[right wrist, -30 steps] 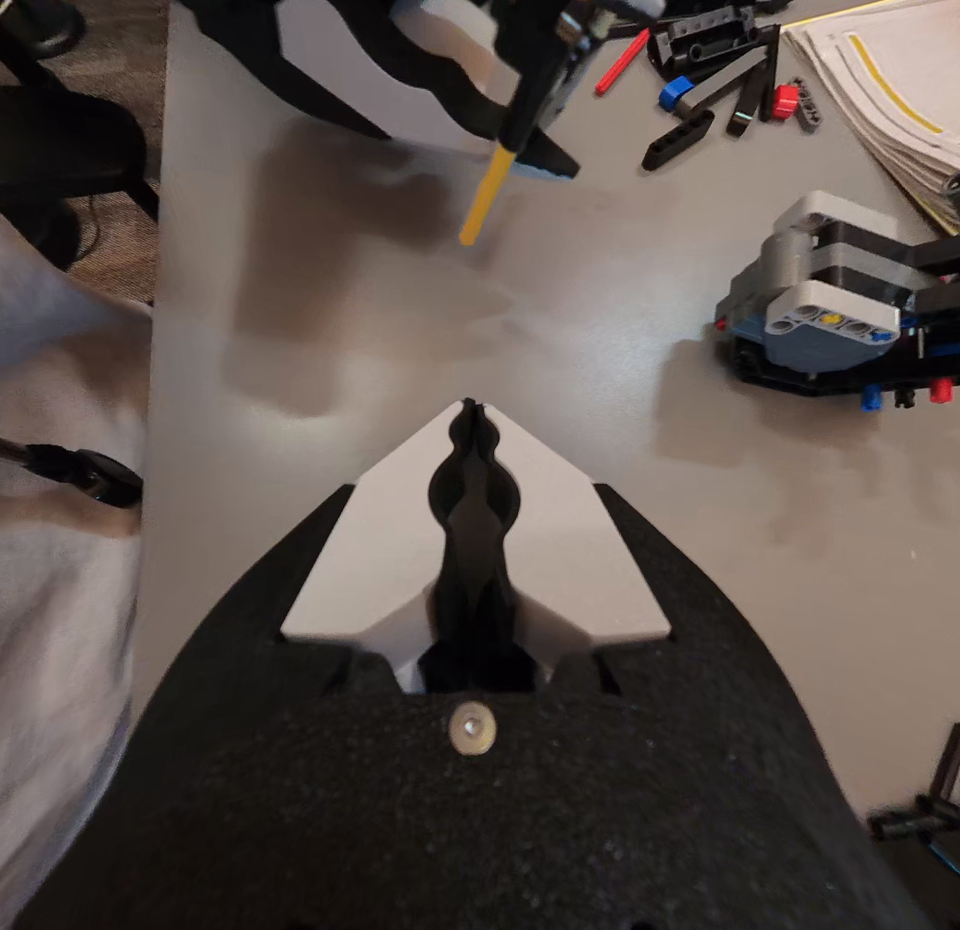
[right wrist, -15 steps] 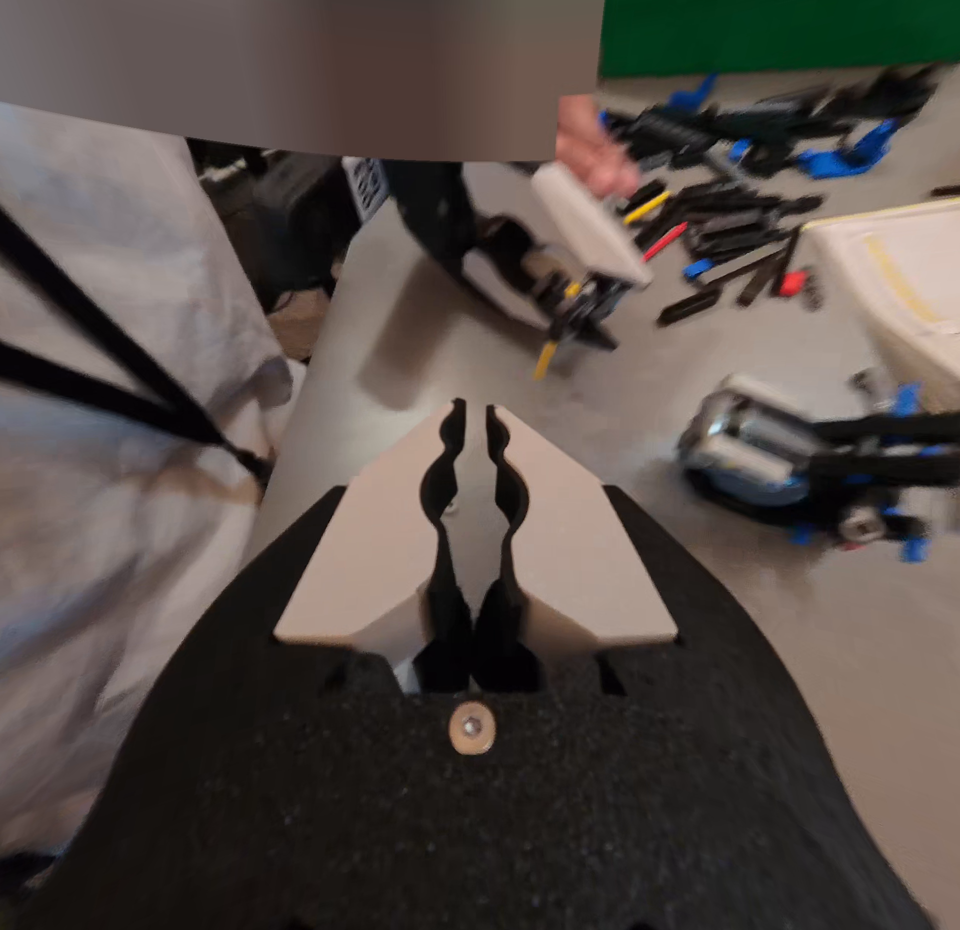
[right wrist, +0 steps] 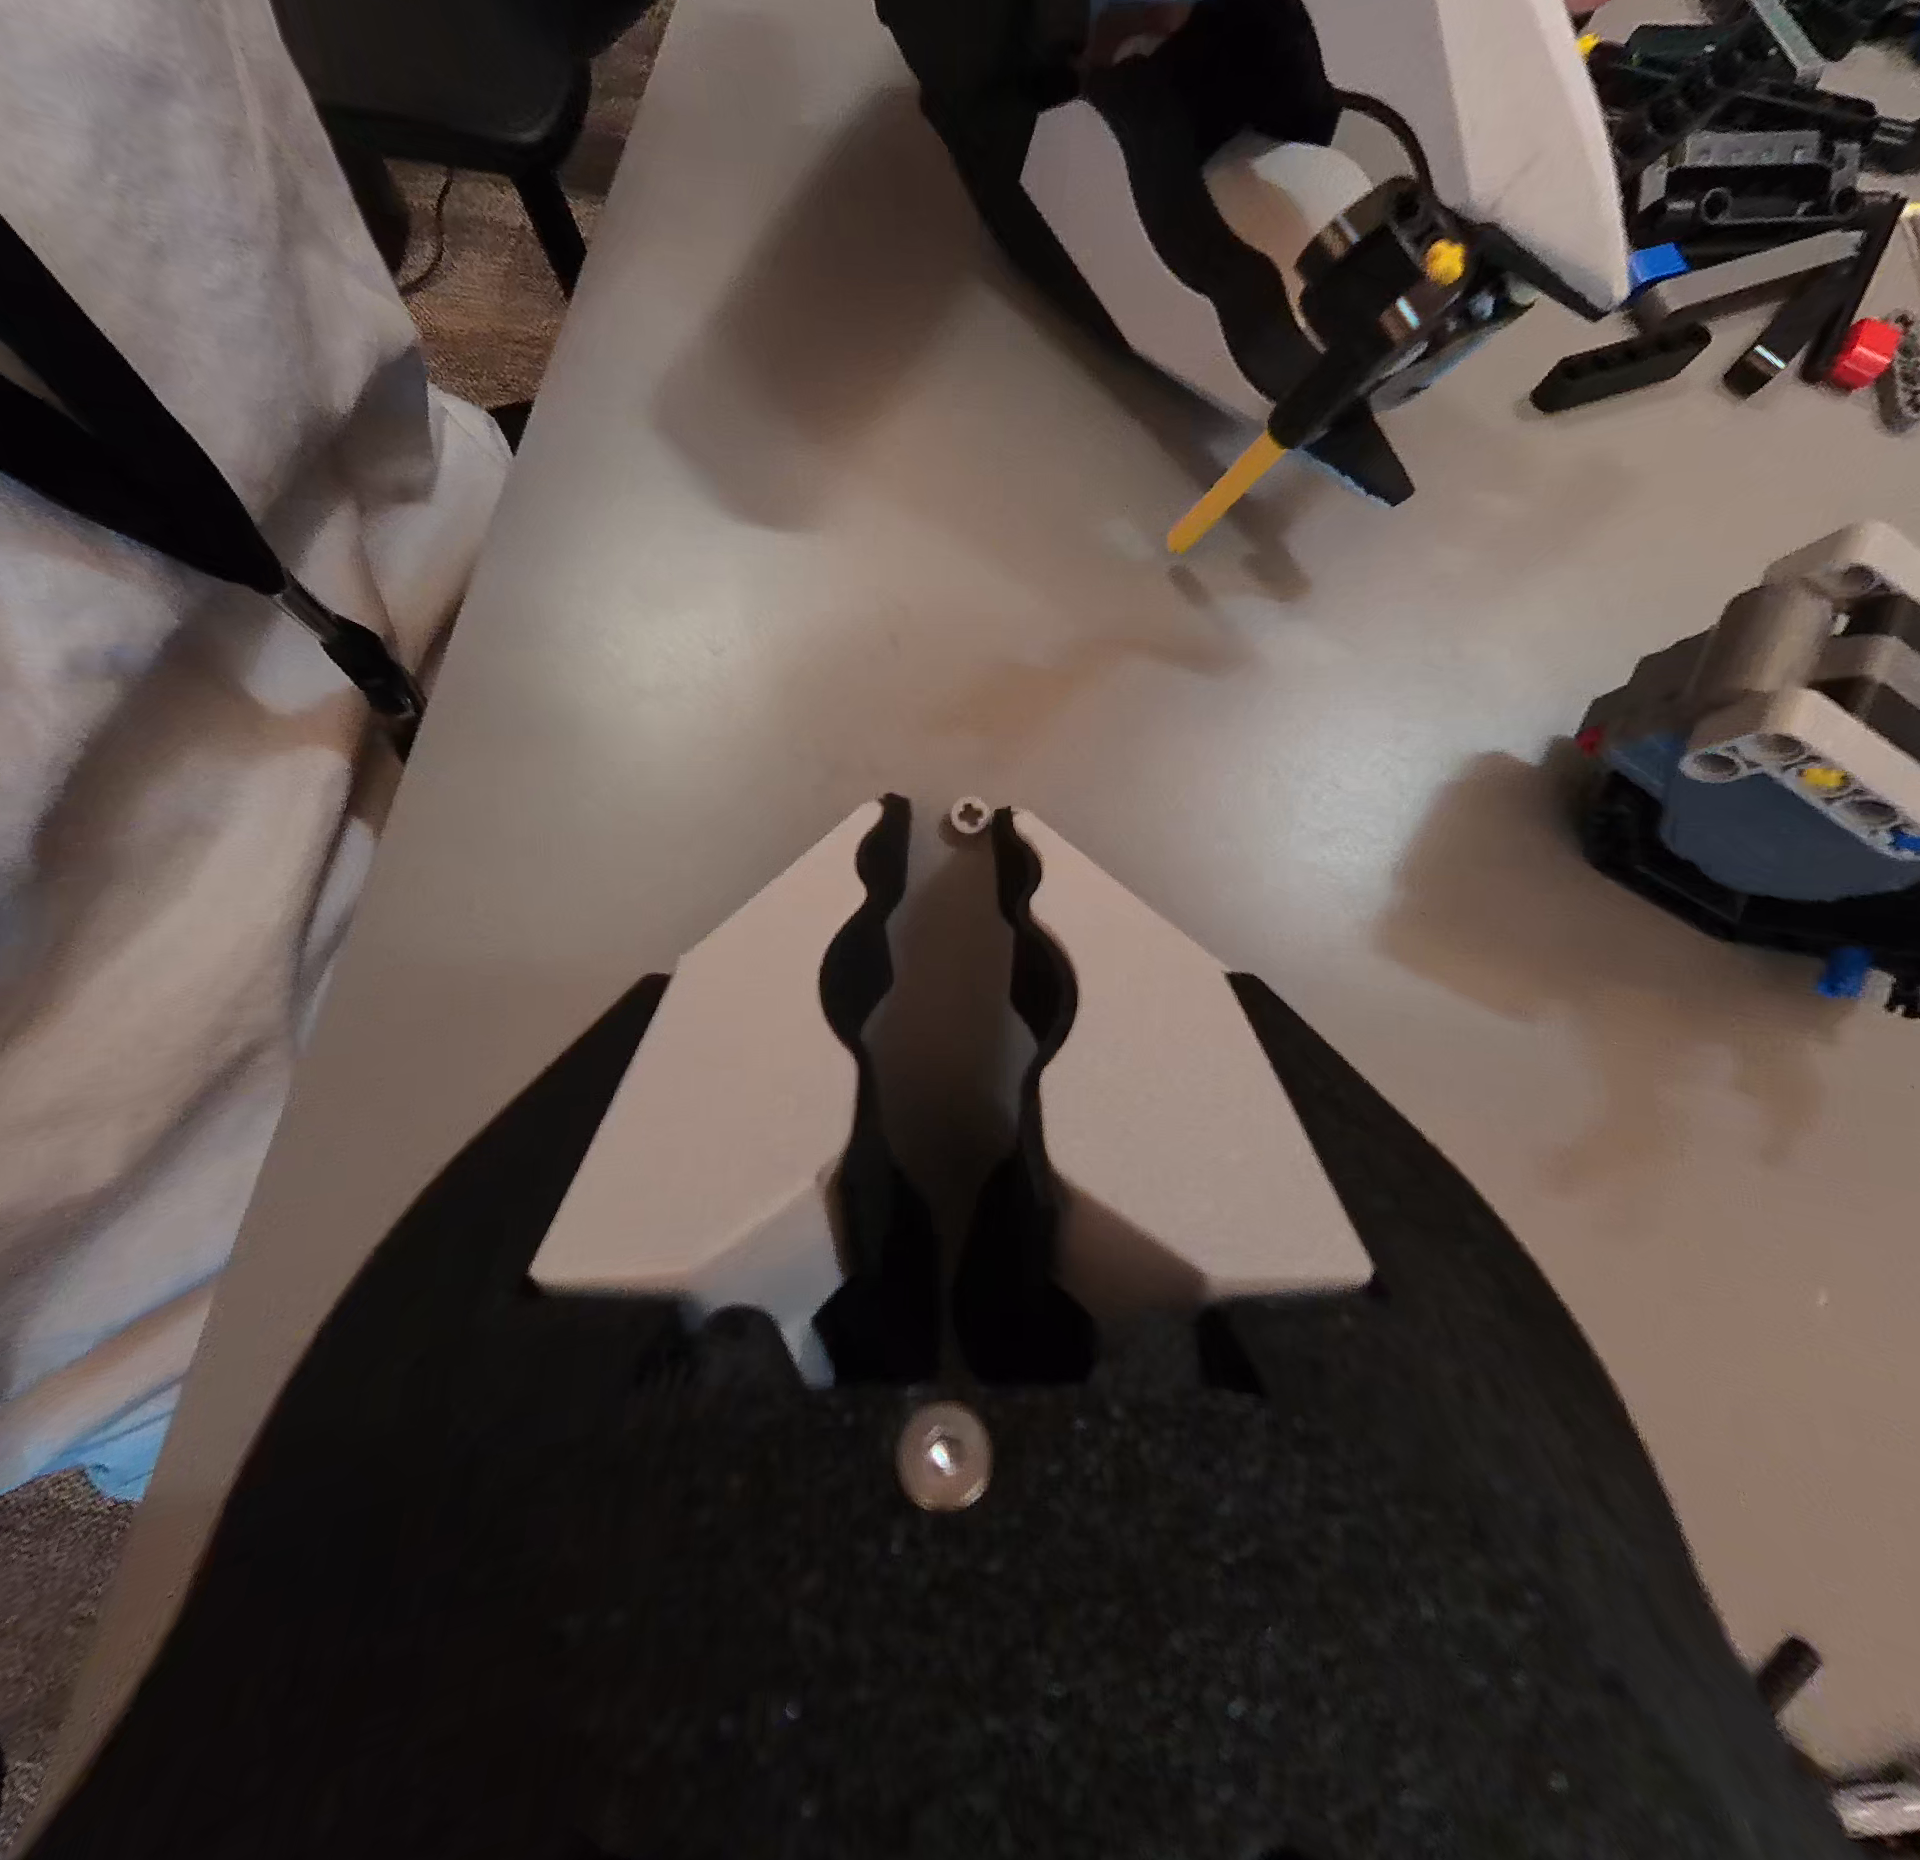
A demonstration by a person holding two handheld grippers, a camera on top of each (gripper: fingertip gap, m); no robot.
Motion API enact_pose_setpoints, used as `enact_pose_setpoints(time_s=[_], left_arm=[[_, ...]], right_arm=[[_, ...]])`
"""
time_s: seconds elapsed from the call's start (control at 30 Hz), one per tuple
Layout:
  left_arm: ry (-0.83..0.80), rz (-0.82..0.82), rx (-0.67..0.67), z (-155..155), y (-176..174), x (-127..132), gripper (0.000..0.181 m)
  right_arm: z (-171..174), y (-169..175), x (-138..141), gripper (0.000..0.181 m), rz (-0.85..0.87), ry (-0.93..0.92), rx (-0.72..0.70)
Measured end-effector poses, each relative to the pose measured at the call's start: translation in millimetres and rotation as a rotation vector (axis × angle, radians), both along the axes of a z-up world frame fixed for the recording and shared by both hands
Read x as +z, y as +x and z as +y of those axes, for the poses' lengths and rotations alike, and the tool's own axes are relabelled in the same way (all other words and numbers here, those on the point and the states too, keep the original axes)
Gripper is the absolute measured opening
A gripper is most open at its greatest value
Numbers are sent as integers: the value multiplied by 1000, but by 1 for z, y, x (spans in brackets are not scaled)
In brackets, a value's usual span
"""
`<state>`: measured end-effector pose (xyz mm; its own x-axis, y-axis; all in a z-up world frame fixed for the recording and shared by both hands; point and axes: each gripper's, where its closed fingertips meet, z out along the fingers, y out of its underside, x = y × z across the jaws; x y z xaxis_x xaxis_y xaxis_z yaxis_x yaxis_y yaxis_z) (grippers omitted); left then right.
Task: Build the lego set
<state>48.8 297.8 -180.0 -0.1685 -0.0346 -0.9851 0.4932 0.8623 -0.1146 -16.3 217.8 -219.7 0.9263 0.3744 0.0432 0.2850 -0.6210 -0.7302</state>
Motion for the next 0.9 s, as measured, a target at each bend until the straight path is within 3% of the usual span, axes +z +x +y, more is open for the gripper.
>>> enact_pose_setpoints(time_s=[0.03, 0.47, 0.53, 0.7, 0.77, 0.9], left_arm=[[1, 3, -1, 0, 0, -1, 36], [-19, -2, -18, -3, -1, 1, 36], [-20, -7, -12, -3, 0, 2, 36], [-16, -34, -22, -4, -2, 4, 36], [-6, -42, -20, -4, -2, 3, 36], [-12, -51, -21, -3, -3, 5, 36]], right_arm=[[1, 1, 0, 15, -3, 2, 3], [9, 8, 1, 6, 25, 18, -9], [17, 10, 15, 6, 77, 54, -31], [42, 41, 83, 5, 210, 215, -107], [55, 41, 92, 5, 249, 206, -84], [71, 40, 77, 5, 155, 92, 4]])
